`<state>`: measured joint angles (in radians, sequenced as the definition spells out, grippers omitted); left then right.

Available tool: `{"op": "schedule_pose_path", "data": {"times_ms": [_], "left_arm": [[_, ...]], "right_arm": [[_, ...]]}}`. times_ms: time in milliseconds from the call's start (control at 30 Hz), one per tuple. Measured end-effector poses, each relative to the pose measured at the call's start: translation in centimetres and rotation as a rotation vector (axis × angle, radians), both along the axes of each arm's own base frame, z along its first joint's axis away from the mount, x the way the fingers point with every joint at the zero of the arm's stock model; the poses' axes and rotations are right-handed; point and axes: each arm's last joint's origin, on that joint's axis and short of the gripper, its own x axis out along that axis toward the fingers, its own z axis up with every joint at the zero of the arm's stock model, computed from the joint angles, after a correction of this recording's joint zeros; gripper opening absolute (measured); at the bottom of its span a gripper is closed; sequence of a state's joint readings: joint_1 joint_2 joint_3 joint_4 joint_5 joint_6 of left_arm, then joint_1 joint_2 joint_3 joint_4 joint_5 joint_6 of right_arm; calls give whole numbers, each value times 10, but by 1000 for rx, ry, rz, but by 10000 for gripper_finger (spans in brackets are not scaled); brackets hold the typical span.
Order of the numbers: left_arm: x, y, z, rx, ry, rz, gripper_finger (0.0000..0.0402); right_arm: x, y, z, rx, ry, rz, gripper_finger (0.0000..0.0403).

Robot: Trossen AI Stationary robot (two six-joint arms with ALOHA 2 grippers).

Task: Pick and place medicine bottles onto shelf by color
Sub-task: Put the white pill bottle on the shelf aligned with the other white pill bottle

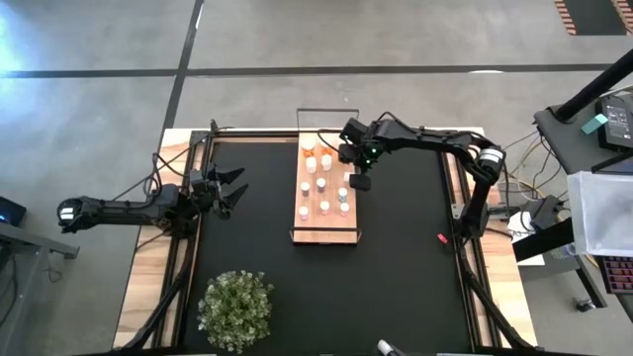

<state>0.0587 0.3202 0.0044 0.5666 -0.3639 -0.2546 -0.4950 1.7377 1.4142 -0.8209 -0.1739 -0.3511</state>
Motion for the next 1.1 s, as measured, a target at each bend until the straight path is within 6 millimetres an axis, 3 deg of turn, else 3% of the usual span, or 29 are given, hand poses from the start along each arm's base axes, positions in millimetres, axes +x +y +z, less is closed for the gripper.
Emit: {"op": "schedule_pose_path", "data": {"times_ms": [633,1100], "left_arm": [[0,0,0,0,0,0,295],[0,0,0,0,0,0,295]], "right_arm": [[39,-20,-16,73,243,36,368],[43,-21,-23,71,250,67,368]]}}
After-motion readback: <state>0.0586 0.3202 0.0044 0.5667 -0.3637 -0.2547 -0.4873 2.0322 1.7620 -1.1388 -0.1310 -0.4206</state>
